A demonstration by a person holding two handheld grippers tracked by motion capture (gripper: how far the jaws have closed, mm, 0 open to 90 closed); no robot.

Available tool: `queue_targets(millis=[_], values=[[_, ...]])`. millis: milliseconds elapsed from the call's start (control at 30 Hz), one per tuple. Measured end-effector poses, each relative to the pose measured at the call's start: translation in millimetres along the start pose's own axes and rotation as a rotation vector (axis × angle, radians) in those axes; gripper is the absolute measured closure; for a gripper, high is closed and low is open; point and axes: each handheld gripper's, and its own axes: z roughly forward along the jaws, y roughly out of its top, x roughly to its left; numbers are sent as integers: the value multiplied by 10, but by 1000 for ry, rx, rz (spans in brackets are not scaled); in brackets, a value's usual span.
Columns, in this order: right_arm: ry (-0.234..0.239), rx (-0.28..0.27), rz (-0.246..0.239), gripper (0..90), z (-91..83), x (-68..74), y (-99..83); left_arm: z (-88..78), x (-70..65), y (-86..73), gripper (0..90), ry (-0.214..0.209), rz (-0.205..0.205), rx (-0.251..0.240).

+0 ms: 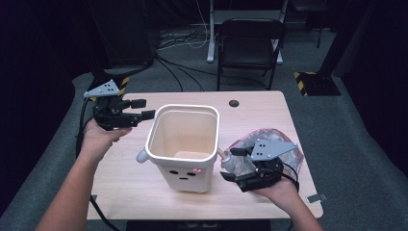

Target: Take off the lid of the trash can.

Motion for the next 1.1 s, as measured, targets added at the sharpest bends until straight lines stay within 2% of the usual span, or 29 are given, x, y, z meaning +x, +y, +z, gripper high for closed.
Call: queue_targets(millis=[133,400,800,1100], values=[[23,-11,-4,250,37,38,22,41,12,14,407,-8,3,-5],[35,-23,-16,256,104,89,67,170,1,48,441,-29,25,9],[13,-70,-25,269,151,114,82,291,-5,43,531,-64,29,11],[9,-79,-32,291,198,120,100,399,-65,56,605,-60,63,25]])
